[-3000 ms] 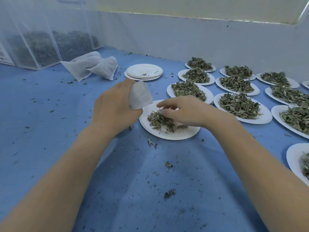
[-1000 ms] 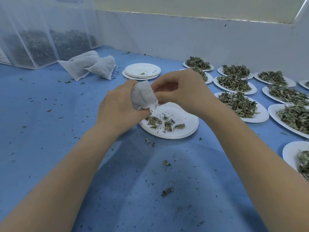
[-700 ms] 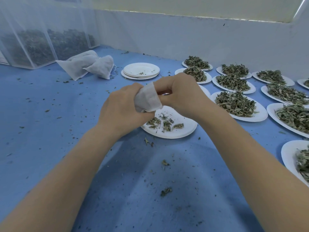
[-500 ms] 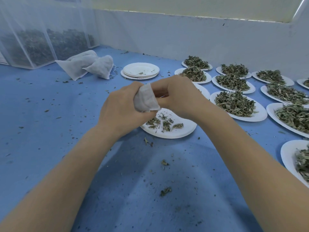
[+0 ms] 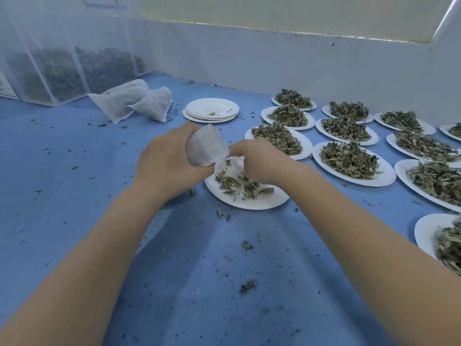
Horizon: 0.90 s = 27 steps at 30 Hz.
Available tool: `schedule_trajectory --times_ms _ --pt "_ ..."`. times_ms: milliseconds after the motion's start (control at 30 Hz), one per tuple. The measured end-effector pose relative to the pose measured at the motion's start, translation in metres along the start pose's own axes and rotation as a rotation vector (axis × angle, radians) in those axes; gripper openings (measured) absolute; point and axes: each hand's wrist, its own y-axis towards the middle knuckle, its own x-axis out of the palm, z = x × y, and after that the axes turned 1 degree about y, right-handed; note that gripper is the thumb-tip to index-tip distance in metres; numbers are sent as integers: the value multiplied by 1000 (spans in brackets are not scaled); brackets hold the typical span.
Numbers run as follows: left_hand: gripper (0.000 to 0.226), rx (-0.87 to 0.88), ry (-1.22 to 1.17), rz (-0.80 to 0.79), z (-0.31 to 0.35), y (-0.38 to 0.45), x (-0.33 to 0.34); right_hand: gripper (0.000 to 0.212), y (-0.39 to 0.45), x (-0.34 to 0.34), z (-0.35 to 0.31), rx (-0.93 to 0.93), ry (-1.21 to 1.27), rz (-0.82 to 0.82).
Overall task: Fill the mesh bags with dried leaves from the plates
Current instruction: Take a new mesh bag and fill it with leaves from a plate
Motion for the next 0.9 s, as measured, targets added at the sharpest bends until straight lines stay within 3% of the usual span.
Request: schedule_trajectory --times_ms 167,400,500,667,800,900 --pt "43 -4 9 9 -4 1 0 45 -8 0 -3 -130 -147 -83" --pt "42 9 25 -29 -4 2 2 65 -21 -2 -1 -191 -102 -70" --pt "41 0 21 -25 -4 2 1 61 -27 0 3 -212 -136 -89" --pt "43 16 51 -42 -3 1 4 54 -38 -11 14 -87 -56 -4" --pt "44 17 73 -71 -2 0 4 43 -37 -5 16 105 -204 -47" --pt "44 30 87 -90 -2 -1 5 38 -37 1 10 111 -180 -56"
